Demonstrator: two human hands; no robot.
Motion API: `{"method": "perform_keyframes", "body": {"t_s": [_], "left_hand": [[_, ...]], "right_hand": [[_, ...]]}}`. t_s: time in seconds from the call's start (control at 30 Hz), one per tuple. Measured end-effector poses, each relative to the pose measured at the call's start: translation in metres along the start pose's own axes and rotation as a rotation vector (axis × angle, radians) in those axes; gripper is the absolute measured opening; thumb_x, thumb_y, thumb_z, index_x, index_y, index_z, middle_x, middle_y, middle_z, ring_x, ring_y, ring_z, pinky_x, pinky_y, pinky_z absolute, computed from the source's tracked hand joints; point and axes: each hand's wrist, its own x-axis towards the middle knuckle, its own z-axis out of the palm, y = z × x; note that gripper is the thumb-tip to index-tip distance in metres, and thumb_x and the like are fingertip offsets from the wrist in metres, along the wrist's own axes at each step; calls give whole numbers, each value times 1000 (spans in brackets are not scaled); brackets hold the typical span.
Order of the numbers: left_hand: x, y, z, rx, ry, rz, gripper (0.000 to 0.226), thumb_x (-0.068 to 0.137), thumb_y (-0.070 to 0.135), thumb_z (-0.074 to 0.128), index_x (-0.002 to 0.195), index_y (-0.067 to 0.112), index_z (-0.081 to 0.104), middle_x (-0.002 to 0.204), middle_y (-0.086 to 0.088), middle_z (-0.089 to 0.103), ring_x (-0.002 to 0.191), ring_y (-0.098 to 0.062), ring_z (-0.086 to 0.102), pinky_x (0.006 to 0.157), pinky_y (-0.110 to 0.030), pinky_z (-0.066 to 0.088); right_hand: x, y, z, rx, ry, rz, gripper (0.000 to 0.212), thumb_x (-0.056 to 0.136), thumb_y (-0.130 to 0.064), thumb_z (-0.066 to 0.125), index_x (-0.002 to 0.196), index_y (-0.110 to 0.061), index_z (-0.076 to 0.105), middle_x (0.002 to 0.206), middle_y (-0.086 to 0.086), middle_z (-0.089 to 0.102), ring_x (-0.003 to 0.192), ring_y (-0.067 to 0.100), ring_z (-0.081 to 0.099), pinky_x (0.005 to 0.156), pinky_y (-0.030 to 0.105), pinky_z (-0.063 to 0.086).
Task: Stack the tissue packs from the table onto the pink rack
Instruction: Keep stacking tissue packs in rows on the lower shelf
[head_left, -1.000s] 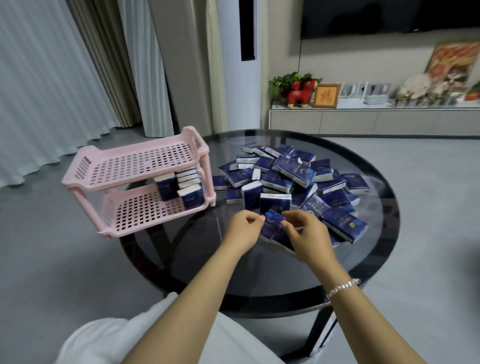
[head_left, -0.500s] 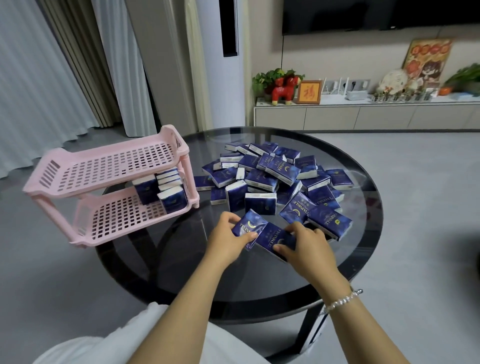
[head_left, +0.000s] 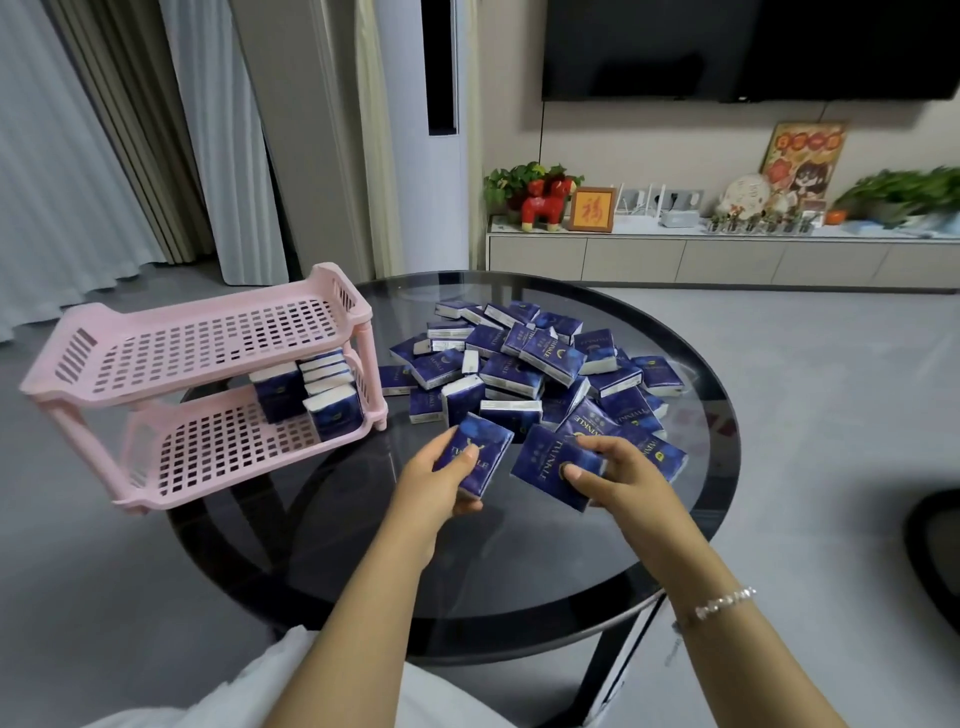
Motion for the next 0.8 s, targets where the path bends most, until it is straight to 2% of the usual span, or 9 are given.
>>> {"method": "perform_keyframes", "body": {"t_s": [0.13,0.2,0.27,0.37,0.47,0.57,0.63,0.7,0.8], "left_hand": [[-2,3,3,-20,-34,26,33,97,17,51,129,24,55,99,-3,67,73,-14,61,49,-21,52],[-4,5,3,-22,-34,39,32,99,16,46,129,25,54,96,0,66,73,-13,61,50,-21,52],[-4,6,3,-15,-29,37,32,100,17,43,130,25,54,96,-1,66,73,-13,61,52,-22,53],[-7,9,6,-22,-65,14,30,100,30,43,125,25,57,97,-1,69,74,-15,64,58,-26,55],[-9,9,7,26,-144,31,31,95,44,45,116,28,62,103,-1,72,84,-17,68,66,-31,57],[-9,4,6,73,-232,94,34,90,33,59,123,27,58,111,1,71,94,-14,68,71,-30,56],[-9,3,7,105,-270,102,37,89,25,63,126,26,56,113,0,70,94,-14,68,73,-31,56],[-8,2,9,122,-278,116,33,92,23,59,125,27,57,111,-2,70,90,-14,68,76,-34,57],[-7,1,10,126,-218,136,32,95,31,54,126,26,57,106,0,71,90,-15,68,84,-41,57]], "right_hand": [[4,-16,-8,-23,-88,-61,24,87,-14,64,110,-9,59,82,-1,69,58,-1,59,54,15,43],[6,-21,-11,-79,-114,-116,24,90,-21,59,113,-23,63,92,6,70,73,8,67,61,26,54],[9,-24,-12,-58,-109,-142,30,92,-25,56,121,-31,60,102,9,69,94,18,68,87,46,53],[15,-29,-5,-114,-145,-196,36,90,-27,59,124,-37,57,108,13,68,103,21,65,95,42,51],[23,-31,8,-364,-121,-267,34,85,-31,66,118,-37,62,101,20,66,90,21,65,77,26,48],[28,-29,20,-377,-50,-317,30,80,-27,72,110,-23,69,84,5,65,73,11,54,71,22,42],[29,-27,26,-312,-10,-329,18,78,-25,74,96,-27,73,72,-7,61,66,8,50,67,21,43],[29,-22,28,-264,24,-337,11,80,-29,72,84,-38,71,74,-4,66,67,7,54,70,28,48],[24,-19,26,-145,-57,-270,14,90,-35,57,97,-40,68,92,-11,71,80,-6,62,76,22,53]]}}
